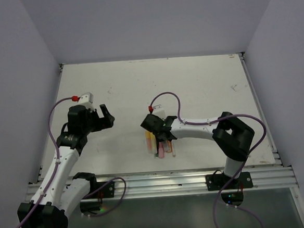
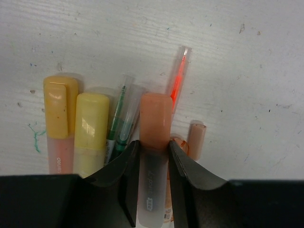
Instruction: Open the pen caps
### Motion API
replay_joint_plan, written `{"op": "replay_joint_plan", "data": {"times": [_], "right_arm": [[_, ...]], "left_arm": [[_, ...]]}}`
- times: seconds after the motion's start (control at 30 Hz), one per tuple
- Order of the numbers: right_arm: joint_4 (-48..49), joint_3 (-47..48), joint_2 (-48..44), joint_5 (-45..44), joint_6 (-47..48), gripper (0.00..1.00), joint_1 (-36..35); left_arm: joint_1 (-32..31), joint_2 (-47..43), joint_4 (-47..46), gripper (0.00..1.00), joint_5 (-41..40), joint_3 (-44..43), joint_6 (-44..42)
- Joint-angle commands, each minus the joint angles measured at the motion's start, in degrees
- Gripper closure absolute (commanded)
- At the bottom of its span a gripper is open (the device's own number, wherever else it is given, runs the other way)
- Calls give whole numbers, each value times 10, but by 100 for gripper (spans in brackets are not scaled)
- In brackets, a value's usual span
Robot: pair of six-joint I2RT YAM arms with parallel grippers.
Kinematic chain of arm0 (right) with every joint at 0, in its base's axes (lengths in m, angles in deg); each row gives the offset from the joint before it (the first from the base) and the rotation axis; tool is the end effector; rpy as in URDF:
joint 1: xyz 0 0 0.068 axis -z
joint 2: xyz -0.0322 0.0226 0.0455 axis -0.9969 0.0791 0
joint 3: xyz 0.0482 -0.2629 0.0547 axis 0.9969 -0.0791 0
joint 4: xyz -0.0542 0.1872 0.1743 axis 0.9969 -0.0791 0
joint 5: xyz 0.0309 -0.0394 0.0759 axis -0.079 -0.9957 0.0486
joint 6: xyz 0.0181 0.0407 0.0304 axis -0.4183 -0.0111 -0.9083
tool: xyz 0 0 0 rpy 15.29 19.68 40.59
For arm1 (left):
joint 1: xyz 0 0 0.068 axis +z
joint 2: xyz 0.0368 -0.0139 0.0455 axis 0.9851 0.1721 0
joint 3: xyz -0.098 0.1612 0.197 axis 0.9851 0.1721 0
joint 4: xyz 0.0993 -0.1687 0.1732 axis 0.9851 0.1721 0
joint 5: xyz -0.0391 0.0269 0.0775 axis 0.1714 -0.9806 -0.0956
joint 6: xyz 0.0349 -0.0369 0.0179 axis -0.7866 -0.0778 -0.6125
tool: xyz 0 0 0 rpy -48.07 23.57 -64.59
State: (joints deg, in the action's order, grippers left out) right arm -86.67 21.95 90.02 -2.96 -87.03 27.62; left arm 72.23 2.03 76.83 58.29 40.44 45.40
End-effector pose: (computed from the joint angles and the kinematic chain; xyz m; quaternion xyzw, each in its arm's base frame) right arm 0.1976 0.2832 0.1701 -0.1011 0.9484 -0.0105 0.3004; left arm 0.1910 -0.0303 0.2583 -0.0834 0.8812 -0.1658 0.4347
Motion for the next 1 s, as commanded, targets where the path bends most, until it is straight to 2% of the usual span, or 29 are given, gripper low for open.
{"op": "replay_joint_plan", "data": {"times": [0.0,0.07,0.2,0.33,0.43,0.53,0.67,0.83,0.97], "right_arm": [[0,10,-25,-29,-15,82,-3],[4,7,-50,-27,-10,88,-3],[29,-7,-109,-13,14,94,-3],[79,-33,-182,25,66,94,-2],[147,-66,-242,65,110,94,-3],[213,-94,-285,92,150,97,-2],[270,-106,-310,135,191,99,-3],[311,-128,-321,141,200,99,-3],[328,-137,-325,142,197,98,-3]], "left_arm": [[6,1,-17,0,14,6,2],[6,1,-18,0,19,6,1],[7,1,-33,0,55,8,2],[6,-11,-63,0,118,9,23],[2,-20,-97,3,195,0,59],[-18,-22,-124,8,213,-23,95],[-72,-15,-174,17,198,-39,152],[-153,15,-250,28,159,-42,196],[-209,49,-267,32,119,-51,210]]}}
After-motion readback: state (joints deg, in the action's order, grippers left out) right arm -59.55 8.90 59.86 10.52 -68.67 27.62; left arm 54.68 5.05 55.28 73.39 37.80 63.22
